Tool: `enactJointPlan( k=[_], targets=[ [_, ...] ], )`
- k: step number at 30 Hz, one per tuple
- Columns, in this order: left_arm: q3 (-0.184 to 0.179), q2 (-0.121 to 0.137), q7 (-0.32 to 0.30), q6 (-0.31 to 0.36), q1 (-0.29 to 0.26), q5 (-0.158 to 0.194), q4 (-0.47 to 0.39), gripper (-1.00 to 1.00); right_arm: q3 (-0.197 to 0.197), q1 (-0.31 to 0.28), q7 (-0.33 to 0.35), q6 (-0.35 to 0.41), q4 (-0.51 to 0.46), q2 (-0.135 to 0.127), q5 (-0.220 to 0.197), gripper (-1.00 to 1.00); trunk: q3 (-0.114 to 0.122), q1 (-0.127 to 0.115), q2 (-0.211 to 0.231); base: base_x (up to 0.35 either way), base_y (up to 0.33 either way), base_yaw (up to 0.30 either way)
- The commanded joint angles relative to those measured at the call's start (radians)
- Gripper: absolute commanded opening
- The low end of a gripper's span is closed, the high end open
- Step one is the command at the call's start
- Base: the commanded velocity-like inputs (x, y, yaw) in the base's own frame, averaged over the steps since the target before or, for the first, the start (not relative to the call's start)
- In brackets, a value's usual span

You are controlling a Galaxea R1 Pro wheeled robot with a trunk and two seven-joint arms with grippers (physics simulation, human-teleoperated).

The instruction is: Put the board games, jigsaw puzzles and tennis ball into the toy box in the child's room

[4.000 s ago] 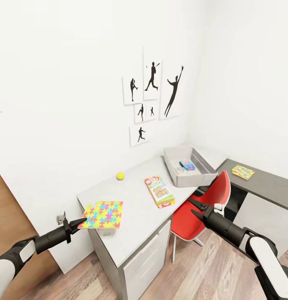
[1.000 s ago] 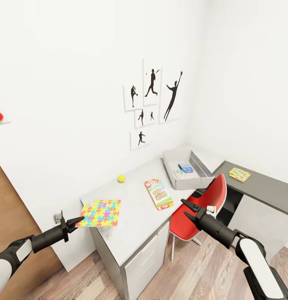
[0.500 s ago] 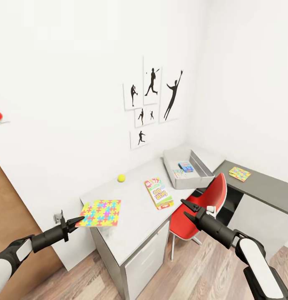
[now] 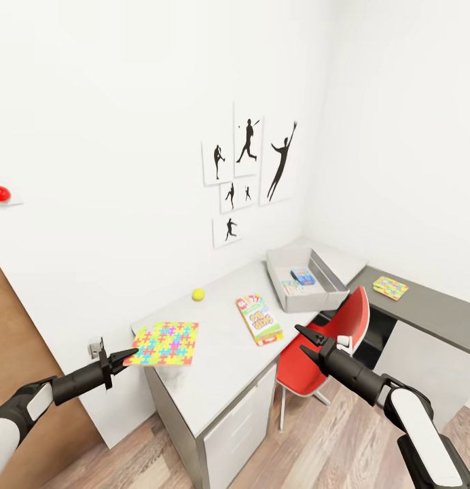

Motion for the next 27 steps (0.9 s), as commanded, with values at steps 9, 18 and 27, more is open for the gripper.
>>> enactJointPlan(
  k=[9,18,27],
  targets=[
    [-0.001,0.000,0.001,0.008,-0.001,0.003,-0.006,-1.00,-0.001,-0.001,0.005,0.005,0.000,0.000,0.004,1.00,0.013,0.001,-0.002,0.000,0.000,0.000],
    [-0.001,0.000,0.001,0.008,-0.001,0.000,-0.007,-1.00,0.000,-0.001,0.005,0.005,-0.005,0.001,0.005,1.00,0.023,0.001,-0.002,0.000,0.000,0.027],
    [-0.001,-0.001,0.001,0.008,-0.001,0.001,-0.007,-1.00,-0.001,-0.001,0.006,0.005,-0.002,0.000,0.003,1.00,0.030,0.001,-0.002,0.000,0.000,0.005]
  ],
)
